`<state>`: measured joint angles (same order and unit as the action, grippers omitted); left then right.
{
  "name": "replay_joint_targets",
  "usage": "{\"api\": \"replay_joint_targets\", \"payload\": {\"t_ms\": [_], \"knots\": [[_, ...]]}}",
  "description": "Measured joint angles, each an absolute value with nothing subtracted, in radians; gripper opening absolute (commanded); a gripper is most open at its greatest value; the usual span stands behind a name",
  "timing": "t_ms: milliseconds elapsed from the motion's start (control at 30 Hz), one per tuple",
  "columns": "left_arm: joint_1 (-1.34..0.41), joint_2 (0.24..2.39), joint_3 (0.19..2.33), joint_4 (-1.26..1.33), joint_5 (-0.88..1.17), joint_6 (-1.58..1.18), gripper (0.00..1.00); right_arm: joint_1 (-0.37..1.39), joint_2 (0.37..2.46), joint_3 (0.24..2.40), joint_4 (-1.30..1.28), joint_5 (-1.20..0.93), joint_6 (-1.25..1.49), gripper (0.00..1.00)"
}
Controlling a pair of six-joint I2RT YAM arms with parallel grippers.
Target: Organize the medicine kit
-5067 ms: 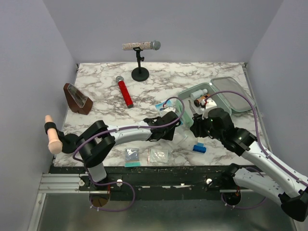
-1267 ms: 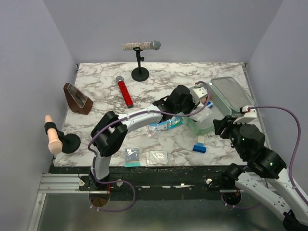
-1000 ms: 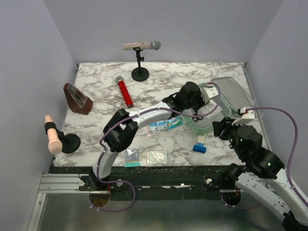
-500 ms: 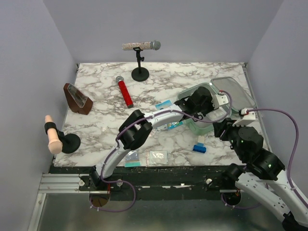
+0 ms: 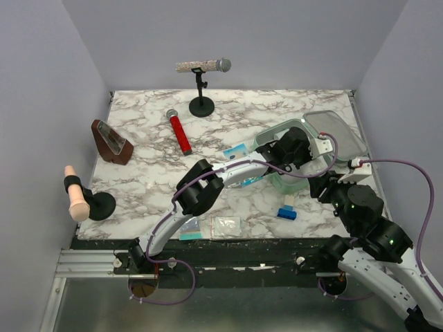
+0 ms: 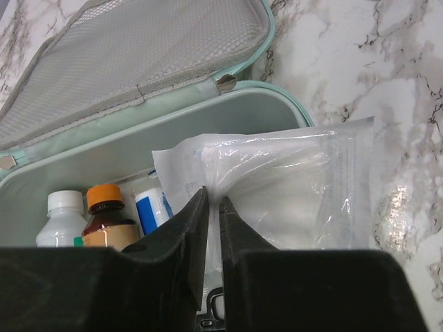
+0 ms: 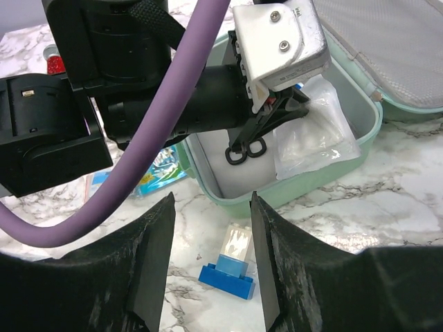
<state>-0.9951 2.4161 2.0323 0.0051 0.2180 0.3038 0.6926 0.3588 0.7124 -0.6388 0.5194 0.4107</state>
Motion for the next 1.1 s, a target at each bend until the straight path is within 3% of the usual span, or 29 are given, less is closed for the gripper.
{"api": "replay_joint_targets", "payload": {"t_ms": [233, 467, 600, 667, 833, 1100], "knots": [[-0.997, 2.419, 2.037, 0.007, 0.176, 0.310, 0.22, 0.693, 0.358, 0.710, -0.639, 0.519, 0.411, 0.56], [-0.997, 2.426, 2.040, 0.016, 0.086, 0.313, 0.61, 0.693, 0.356, 0.699, -0.638, 0.519, 0.411, 0.56], [-0.997, 2.426, 2.035, 0.036, 0.069, 0.299, 0.74, 0.693, 0.358, 0.699, -0.638, 0.519, 0.411, 0.56], [-0.997, 2.425, 2.017, 0.067, 0.068, 0.289, 0.85, 0.693, 0.358, 0.699, -0.638, 0.519, 0.411, 0.56], [-0.997, 2.423, 1.980, 0.088, 0.076, 0.260, 0.98, 0.693, 0.357, 0.699, -0.638, 0.519, 0.411, 0.57], [-0.997, 2.322, 1.886, 0.119, 0.075, 0.233, 0.99, 0.693, 0.358, 0.700, -0.648, 0.519, 0.422, 0.59]]}}
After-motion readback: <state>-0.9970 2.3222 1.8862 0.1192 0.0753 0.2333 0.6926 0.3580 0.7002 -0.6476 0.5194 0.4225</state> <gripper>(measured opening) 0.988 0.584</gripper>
